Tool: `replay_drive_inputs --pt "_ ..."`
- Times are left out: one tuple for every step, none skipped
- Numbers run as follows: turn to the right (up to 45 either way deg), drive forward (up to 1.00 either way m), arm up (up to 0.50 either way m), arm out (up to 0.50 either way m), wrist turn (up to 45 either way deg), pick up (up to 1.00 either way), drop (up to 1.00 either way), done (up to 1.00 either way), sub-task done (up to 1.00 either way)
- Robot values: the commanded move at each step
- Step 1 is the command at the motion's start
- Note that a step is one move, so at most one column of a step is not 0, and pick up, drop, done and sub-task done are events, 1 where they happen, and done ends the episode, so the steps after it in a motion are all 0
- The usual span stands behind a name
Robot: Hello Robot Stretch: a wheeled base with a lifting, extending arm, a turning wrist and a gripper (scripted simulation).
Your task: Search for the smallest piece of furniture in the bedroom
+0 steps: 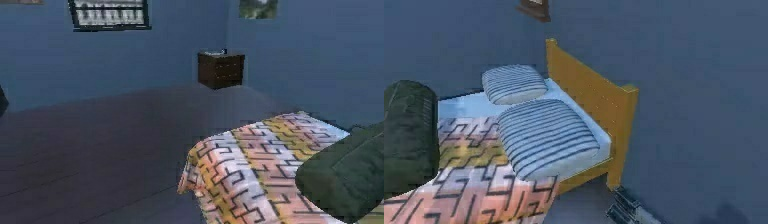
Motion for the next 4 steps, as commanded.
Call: replay_drive_inputs --pt "-45.0 0.0 0.0 0.0 0.0 0.0 0.0 0.0 0.0" --pt "-45.0 0.0 0.0 0.0 0.0 0.0 0.0 0.0 0.0" --pt "-33.0 0.0 0.0 0.0 0.0 0.0 0.0 0.0 0.0" --pt "0.0 1.0 0.0 0.0 0.0 0.0 0.0 0.0 0.0"
